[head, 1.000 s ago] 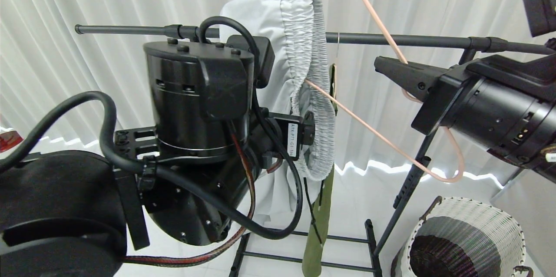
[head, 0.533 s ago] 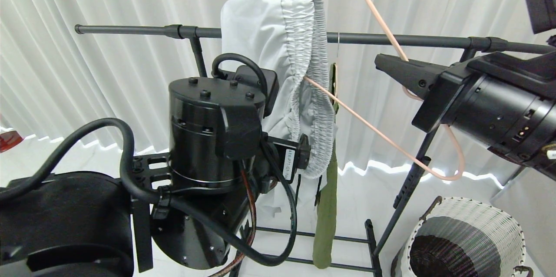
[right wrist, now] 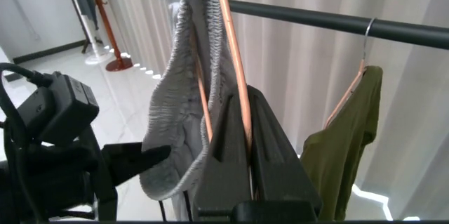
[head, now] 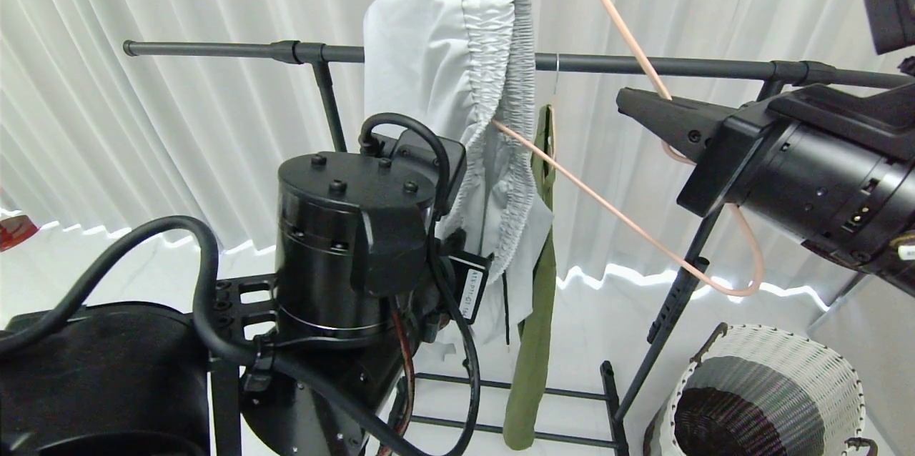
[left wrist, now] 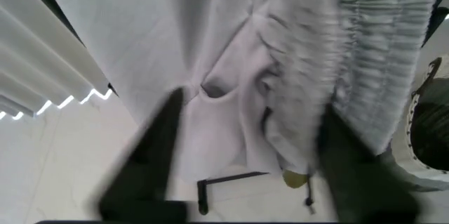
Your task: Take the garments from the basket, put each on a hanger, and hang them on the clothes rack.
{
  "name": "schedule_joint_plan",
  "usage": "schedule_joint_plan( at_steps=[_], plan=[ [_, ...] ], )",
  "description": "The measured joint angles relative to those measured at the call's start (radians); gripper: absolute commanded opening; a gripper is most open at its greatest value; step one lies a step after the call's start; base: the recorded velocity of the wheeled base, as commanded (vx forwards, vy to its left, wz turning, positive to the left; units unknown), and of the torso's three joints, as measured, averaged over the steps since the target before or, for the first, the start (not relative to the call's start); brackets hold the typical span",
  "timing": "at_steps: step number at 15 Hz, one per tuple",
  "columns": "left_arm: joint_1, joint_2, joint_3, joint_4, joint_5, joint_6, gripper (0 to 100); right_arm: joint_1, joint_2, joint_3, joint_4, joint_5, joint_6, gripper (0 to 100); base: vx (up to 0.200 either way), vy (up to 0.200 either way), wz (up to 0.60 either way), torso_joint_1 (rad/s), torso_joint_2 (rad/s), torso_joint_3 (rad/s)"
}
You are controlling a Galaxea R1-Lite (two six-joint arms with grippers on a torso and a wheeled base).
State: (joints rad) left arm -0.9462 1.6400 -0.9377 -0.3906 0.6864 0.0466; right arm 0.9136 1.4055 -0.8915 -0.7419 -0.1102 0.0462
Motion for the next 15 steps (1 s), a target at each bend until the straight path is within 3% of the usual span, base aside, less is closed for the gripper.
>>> schedule_joint_plan(
  at_steps=[5, 10, 15],
  plan=[
    [-0.005, -0.023, 0.003, -0.024, 0.000, 0.092, 0, -0.014, -0.003, 0.023, -0.002, -0.001, 0.000, 0, 0.000, 0.000, 0.00, 0.000, 0.00, 0.000],
    [0.005, -0.126, -0.002, -0.040, 0.001, 0.185, 0, -0.072, -0.045, 0.161, -0.002, 0.008, 0.001, 0, 0.000, 0.000, 0.00, 0.000, 0.00, 0.000],
    [0.036, -0.162, -0.013, -0.040, -0.005, 0.197, 0, -0.051, -0.131, 0.301, 0.002, 0.054, 0.001, 0, 0.000, 0.000, 0.00, 0.000, 0.00, 0.000]
  ],
)
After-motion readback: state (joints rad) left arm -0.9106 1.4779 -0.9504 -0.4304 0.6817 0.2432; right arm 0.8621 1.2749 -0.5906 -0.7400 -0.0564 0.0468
